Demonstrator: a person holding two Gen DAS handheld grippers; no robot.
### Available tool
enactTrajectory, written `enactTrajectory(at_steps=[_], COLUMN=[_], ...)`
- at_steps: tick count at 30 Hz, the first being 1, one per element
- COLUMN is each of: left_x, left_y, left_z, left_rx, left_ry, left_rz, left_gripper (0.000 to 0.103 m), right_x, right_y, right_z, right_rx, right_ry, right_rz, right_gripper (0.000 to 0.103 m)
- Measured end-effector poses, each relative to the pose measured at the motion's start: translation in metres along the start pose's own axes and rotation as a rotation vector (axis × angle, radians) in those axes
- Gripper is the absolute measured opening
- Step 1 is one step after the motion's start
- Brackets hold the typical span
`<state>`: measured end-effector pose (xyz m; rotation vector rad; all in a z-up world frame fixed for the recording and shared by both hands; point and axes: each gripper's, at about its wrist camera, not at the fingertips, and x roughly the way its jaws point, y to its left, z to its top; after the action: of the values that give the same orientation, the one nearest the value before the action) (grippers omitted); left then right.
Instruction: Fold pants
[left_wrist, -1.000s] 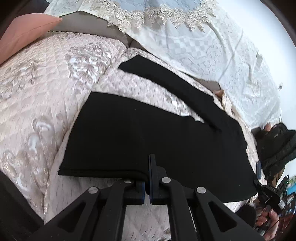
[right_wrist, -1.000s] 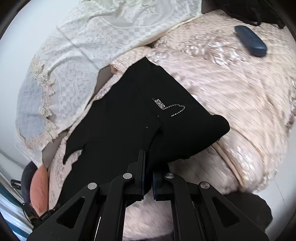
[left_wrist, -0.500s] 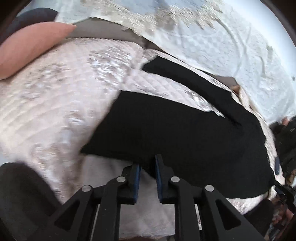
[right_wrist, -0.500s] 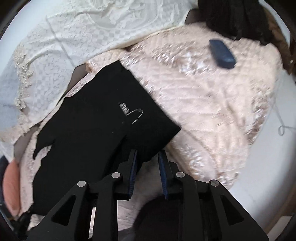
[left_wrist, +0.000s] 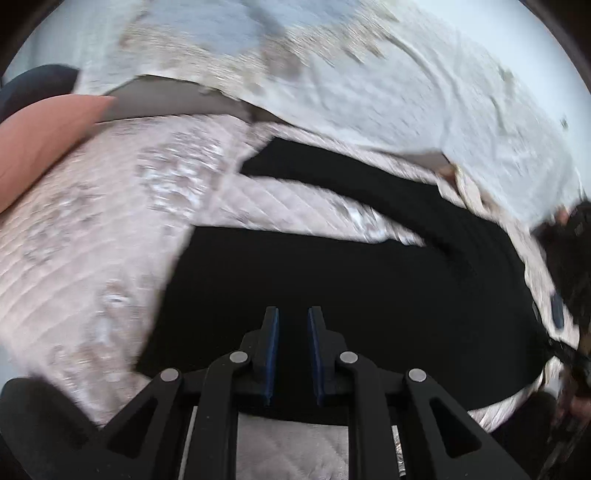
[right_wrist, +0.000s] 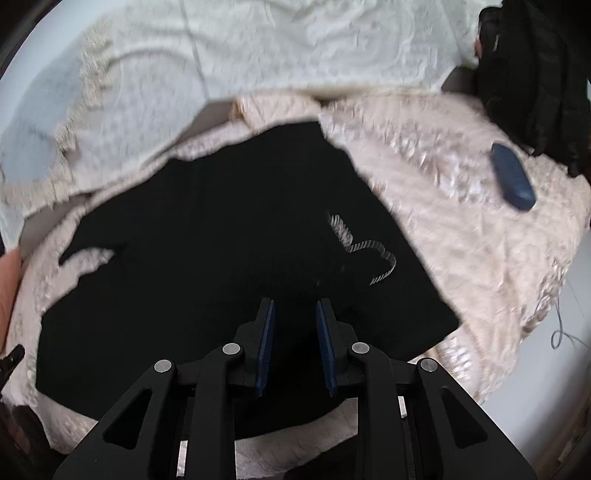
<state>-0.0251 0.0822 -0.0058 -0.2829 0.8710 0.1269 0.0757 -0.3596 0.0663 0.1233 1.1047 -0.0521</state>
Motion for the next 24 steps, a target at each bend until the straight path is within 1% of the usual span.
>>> enactTrajectory(at_steps=[1, 2, 3, 4, 6, 7, 9, 12, 15, 17, 19, 22, 24], left_x=[0.009, 0.016, 0.026, 0.028, 0.023, 0.021, 0.016, 0.004, -0.002, -0.006, -0.011, -0.016, -0.017], left_y=[-0.002, -0.003, -0.001, -0.002, -0.009, -0.012, -0.018, -0.028, -0.036, -0.042, -0.048, -0.053, -0.056], left_z=[-0.004, -0.007, -0.011, -0.013, -0.013, -0.011, -0.006, 0.002, 0.005, 0.008, 0.01, 0.013, 0.016], left_rx=[0.01, 0.013, 0.013, 0.023, 0.073, 0.087, 0.095, 0.107, 0.125, 0.141, 0.155, 0.16, 0.168], left_ry=[0.029, 0.057, 0.09, 0.087, 0.066, 0.065, 0.062, 0.032, 0.02, 0.008, -0.004, -0.02, -0.028], left_rz=[0.007, 0.002, 0.001, 0.002, 0.029, 0.042, 0.049, 0.059, 0.04, 0.034, 0.027, 0.009, 0.007], left_gripper=[0.018, 0.018, 0.018, 0.018, 0.018, 0.018, 0.018, 0.018, 0.018, 0.019, 0.028, 0.034, 0.036], right_x=[0.007, 0.015, 0.016, 0.015, 0.012, 0.009, 0.001, -0.01, -0.019, -0.023, -0.026, -0.031, -0.034], right_y=[-0.002, -0.01, -0.012, -0.017, -0.018, -0.016, -0.006, 0.015, 0.034, 0.046, 0.057, 0.07, 0.078], right_z=[-0.003, -0.006, -0.008, -0.007, -0.003, -0.002, -0.002, -0.005, -0.008, -0.009, -0.011, -0.011, -0.011], right_rx=[0.001, 0.023, 0.048, 0.068, 0.052, 0.034, 0.001, -0.06, -0.112, -0.144, -0.182, -0.218, -0.247], right_ry=[0.029, 0.06, 0.066, 0.065, 0.07, 0.071, 0.055, 0.033, 0.003, -0.002, -0.01, -0.018, -0.028], right_rz=[-0.023, -0.032, -0.013, 0.006, -0.008, -0.015, -0.002, 0.019, 0.074, 0.114, 0.137, 0.17, 0.175], right_gripper=[0.024, 0.027, 0.027, 0.027, 0.031, 0.031, 0.032, 0.036, 0.037, 0.037, 0.037, 0.037, 0.037])
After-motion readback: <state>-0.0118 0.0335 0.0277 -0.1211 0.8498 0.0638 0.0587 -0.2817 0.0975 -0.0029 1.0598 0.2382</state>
